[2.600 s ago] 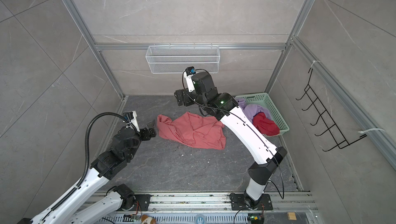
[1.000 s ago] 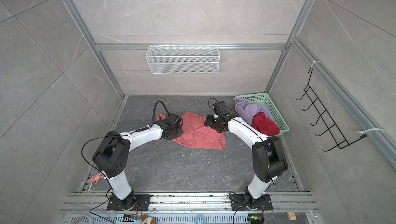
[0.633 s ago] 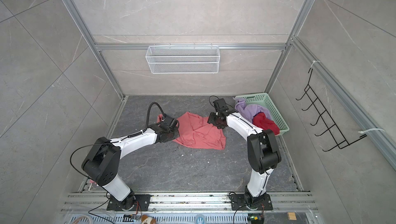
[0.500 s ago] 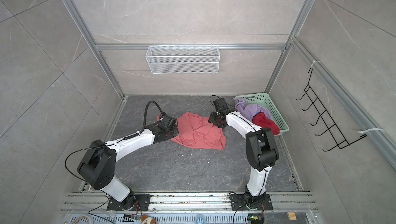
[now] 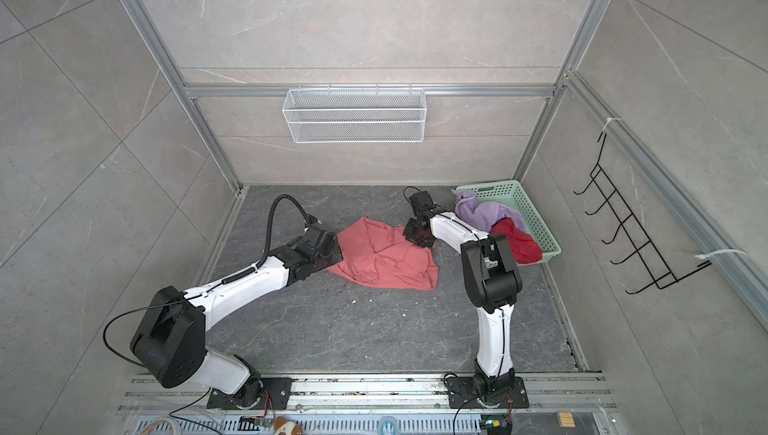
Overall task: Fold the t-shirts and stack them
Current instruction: 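Lower both grippers onto the pink t-shirt and pinch its edges, then lift the pink t-shirt with both grippers and stretch it apart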
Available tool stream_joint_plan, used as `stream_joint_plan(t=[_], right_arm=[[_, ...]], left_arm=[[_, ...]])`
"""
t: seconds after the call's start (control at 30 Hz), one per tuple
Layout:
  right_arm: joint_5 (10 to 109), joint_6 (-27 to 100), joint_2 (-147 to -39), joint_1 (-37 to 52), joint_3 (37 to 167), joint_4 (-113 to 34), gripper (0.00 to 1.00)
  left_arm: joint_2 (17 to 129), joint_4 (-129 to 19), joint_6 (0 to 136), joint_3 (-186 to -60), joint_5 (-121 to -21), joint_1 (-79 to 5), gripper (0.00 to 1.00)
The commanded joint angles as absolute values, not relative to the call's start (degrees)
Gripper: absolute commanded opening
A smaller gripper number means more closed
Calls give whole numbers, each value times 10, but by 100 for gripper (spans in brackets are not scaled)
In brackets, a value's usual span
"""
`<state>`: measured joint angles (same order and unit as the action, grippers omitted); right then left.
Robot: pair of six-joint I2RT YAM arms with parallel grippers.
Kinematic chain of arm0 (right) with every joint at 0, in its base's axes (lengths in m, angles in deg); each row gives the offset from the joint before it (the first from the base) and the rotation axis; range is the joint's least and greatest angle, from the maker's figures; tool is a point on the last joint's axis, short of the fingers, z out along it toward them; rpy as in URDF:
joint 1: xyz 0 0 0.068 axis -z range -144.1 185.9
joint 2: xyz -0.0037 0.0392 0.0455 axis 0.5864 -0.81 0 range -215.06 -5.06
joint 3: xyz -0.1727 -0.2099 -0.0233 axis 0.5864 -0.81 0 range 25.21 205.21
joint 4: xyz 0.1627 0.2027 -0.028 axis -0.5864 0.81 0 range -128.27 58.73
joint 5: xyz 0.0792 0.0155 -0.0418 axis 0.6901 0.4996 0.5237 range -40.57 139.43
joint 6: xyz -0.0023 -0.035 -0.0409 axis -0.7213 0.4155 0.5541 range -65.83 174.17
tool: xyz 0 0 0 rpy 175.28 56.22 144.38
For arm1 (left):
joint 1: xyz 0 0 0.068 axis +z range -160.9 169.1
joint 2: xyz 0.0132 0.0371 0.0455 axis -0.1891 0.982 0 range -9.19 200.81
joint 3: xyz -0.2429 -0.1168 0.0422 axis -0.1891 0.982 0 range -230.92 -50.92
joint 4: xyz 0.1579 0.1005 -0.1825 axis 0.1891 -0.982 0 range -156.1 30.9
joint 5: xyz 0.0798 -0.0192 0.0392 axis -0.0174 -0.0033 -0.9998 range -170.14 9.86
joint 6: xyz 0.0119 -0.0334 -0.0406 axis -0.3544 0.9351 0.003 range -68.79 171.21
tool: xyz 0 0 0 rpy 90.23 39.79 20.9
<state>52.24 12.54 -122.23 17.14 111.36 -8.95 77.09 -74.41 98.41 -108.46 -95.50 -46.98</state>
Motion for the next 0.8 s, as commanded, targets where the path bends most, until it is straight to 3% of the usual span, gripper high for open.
stream_joint_plan(t=[0.0,0.1,0.2,0.3,0.6,0.77], right_arm=[[522,119,-1230,173,1122,-74,0],[516,120,-1219,174,1105,-79,0],[509,120,-1195,175,1084,-86,0],[498,126,-1167,175,1067,-88,0],[482,135,-1070,176,998,-101,0],[477,143,-1035,176,975,-100,0]], left_arm=[[776,-762,968,-1110,-957,-472,12],[807,-803,967,-1141,-960,-474,37],[841,-839,962,-1171,-961,-475,52],[877,-857,966,-1194,-962,-481,61],[970,-907,979,-1256,-1002,-483,61],[992,-907,986,-1265,-1004,-483,52]])
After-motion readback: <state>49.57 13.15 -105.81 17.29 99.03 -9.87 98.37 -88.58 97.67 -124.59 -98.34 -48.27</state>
